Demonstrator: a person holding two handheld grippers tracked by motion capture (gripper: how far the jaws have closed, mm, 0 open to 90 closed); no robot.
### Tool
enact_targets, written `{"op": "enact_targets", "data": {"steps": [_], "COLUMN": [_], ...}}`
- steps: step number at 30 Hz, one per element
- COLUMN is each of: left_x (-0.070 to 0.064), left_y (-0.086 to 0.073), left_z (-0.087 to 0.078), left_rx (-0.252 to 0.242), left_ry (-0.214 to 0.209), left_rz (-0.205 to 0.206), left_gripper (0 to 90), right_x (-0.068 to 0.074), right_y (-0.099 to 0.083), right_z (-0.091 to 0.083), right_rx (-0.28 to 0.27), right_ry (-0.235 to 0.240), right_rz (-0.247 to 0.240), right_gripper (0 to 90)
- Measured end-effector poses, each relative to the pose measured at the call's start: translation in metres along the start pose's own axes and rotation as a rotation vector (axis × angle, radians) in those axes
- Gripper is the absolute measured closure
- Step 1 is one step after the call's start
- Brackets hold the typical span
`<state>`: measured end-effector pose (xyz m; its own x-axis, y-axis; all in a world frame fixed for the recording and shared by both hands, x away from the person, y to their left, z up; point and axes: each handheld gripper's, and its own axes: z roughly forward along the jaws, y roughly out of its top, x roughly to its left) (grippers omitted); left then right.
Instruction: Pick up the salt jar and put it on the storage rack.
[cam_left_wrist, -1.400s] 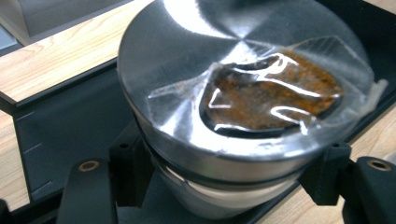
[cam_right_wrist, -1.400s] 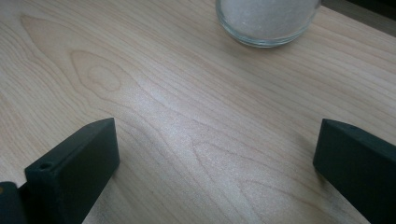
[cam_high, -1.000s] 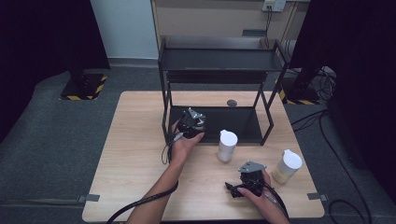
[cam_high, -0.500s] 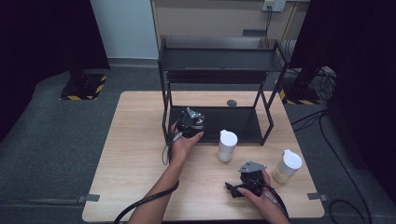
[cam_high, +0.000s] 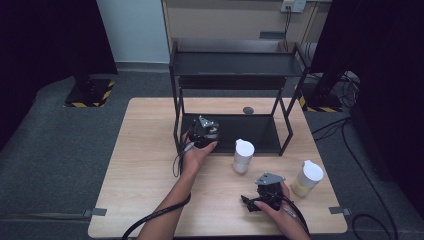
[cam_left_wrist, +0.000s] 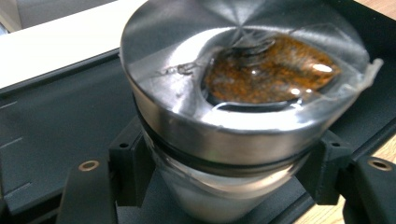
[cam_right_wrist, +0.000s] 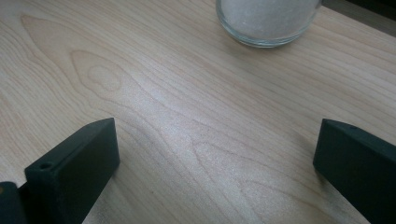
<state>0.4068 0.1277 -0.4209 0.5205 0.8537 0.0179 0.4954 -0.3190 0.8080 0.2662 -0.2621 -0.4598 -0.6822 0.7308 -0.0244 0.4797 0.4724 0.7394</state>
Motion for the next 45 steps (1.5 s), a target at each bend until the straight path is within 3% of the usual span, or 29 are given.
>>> {"op": "enact_targets", "data": {"steps": [7,13,14,19,26,38,45], "left_x": [0.0,-0.001,-0.002,-0.008,-0.011,-0.021,-0.021], "left_y": [0.0,-0.001,0.001,0.003,0.007,0.009,0.008], "left_z": [0.0,0.0,0.0,-0.004,-0.01,-0.028,-0.041], "left_rx": [0.0,-0.01,-0.004,-0.013,-0.018,-0.075,-0.127], "left_ry": [-0.002,-0.023,-0.025,-0.005,0.011,0.053,0.043], "left_rz": [0.001,-0.017,-0.006,-0.001,0.015,0.034,0.046], "left_gripper": [28.8,10.8,8.6,3.3,2.7,2.6,2.5], "right_x": [0.0,0.0,0.0,0.0,0.0,0.0,0.0], "right_y": [0.0,0.0,0.0,0.0,0.0,0.0,0.0], "right_z": [0.0,0.0,0.0,0.0,0.0,0.0,0.0], "right_rx": [0.0,0.0,0.0,0.0,0.0,0.0,0.0], "right_ry": [0.0,0.0,0.0,0.0,0.0,0.0,0.0], "right_rz": [0.0,0.0,0.0,0.0,0.0,0.0,0.0], "right_gripper": [0.8,0.9,0.9,0.8,0.9,0.8,0.9]}}
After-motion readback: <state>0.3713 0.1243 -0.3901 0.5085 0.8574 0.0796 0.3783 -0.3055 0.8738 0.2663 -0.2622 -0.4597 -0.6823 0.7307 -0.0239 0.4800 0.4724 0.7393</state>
